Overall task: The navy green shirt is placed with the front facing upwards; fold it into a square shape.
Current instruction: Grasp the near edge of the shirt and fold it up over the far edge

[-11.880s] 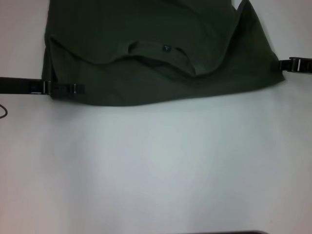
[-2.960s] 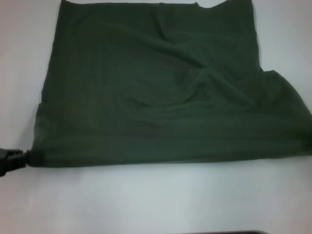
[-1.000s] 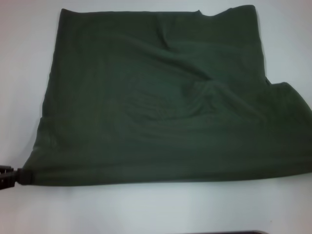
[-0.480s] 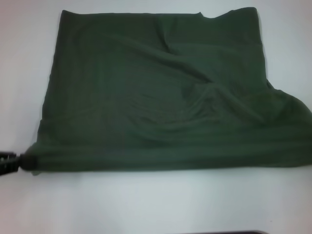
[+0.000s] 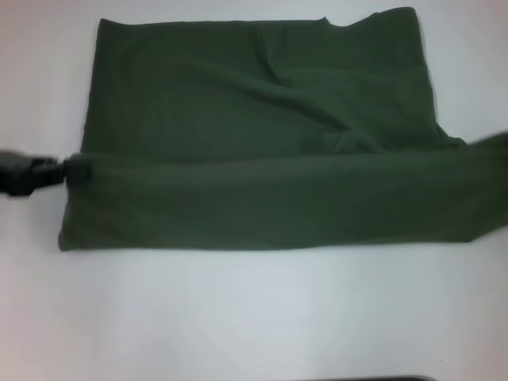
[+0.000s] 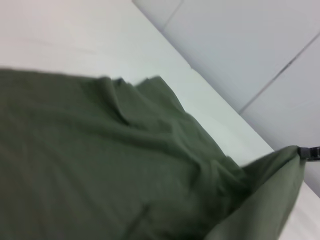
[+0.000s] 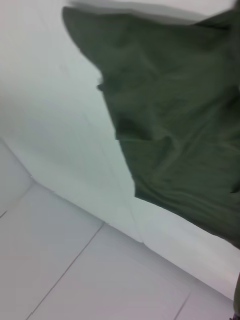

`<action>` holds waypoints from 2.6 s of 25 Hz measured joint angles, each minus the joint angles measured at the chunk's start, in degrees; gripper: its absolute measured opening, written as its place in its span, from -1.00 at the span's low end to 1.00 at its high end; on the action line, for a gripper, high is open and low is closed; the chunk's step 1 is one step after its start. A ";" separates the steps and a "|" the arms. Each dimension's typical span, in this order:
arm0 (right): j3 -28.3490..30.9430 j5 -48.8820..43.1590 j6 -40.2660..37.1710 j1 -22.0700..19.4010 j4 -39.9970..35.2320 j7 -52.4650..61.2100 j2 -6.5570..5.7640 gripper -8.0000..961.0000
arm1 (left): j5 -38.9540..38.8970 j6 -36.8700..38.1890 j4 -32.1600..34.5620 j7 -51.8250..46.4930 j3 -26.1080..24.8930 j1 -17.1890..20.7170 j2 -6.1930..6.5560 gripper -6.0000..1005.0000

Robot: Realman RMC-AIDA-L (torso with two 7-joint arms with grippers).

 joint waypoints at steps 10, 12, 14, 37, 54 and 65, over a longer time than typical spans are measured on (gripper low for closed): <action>-2.44 -0.27 10.58 10.12 0.00 2.57 0.66 -0.92 | -0.23 -16.32 3.26 -3.18 0.27 -9.82 -1.47 -0.91; -4.53 -0.26 13.97 11.92 0.04 3.44 0.98 -0.92 | -0.24 -19.50 3.26 -4.25 0.52 -11.11 -1.86 -0.91; -7.46 -0.24 18.77 14.28 0.25 4.45 1.35 -0.92 | -0.26 -22.73 3.36 -5.04 0.93 -12.30 -2.10 -0.91; -14.69 1.02 44.14 24.67 6.92 3.67 2.99 -0.92 | -0.48 -45.53 4.96 -6.62 1.23 -19.33 -4.65 -0.91; -15.49 3.21 51.43 25.64 9.13 1.85 3.37 -0.92 | -1.85 -60.05 7.11 -6.39 4.65 -19.63 -5.96 -0.91; -16.01 3.25 56.06 26.62 11.02 1.06 4.08 -0.86 | -1.89 -64.43 7.13 -6.36 6.70 -19.37 -7.28 -0.91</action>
